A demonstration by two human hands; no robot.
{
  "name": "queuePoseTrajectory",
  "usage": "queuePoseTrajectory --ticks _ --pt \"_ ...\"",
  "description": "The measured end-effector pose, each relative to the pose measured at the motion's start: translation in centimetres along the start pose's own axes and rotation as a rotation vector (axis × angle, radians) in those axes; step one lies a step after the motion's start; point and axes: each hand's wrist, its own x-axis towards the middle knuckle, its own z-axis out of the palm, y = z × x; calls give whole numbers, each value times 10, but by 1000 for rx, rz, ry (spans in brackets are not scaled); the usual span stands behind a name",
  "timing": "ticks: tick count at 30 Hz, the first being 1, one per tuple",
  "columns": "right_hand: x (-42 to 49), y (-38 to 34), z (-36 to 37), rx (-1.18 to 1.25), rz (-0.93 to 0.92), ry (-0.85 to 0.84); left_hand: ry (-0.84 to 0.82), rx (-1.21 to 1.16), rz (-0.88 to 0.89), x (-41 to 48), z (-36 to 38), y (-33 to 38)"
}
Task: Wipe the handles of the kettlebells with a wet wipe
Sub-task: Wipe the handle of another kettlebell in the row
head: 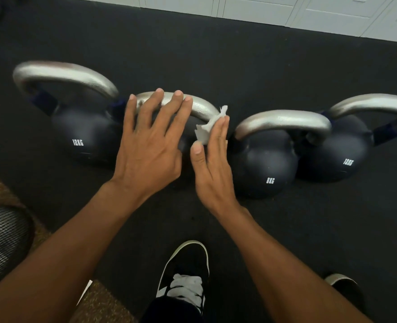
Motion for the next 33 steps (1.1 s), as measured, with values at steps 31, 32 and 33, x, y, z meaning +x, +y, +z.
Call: queuePoseTrajectory --ticks 31,32,33 --pt "42 -77 -62 -427 129 -181 110 7 -56 -2 15 7" --pt "33 -76 -56 -332 165 -106 120 1 -56 -1 17 7" --pt "25 -75 -48 -244 212 -37 128 1 -59 -1 19 7"
